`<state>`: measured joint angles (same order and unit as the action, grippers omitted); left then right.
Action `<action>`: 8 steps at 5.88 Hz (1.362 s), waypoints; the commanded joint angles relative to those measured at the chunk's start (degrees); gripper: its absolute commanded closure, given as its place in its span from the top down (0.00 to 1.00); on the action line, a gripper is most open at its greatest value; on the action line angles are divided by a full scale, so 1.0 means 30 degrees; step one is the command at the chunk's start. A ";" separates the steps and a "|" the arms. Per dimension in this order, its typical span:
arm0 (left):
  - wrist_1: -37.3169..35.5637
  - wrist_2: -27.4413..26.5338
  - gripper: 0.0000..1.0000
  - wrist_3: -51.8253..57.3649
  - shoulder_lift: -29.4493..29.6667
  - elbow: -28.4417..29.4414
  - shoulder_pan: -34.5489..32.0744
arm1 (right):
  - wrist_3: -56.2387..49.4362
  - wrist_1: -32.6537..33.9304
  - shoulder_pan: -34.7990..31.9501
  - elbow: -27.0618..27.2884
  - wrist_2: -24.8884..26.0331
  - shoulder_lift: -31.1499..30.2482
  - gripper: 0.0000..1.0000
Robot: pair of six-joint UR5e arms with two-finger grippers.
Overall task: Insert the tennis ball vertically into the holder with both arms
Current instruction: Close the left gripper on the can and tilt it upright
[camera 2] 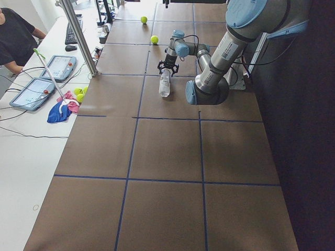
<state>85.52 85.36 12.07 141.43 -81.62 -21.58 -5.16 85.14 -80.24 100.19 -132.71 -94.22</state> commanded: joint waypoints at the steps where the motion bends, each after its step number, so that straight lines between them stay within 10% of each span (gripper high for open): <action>1: 0.0115 -0.0358 0.94 -0.0097 -0.0120 0.0049 0.0017 | -0.0007 0.0009 0.0000 0.0003 -0.0002 0.0000 1.00; 8: 0.6488 -0.1353 0.77 -0.2315 -0.0999 -0.0156 -0.0157 | -0.0007 -0.0020 0.0000 0.0062 -0.0031 0.0000 1.00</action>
<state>100.93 82.04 7.54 138.40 -81.95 -21.77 -5.19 85.08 -80.24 100.34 -132.74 -94.22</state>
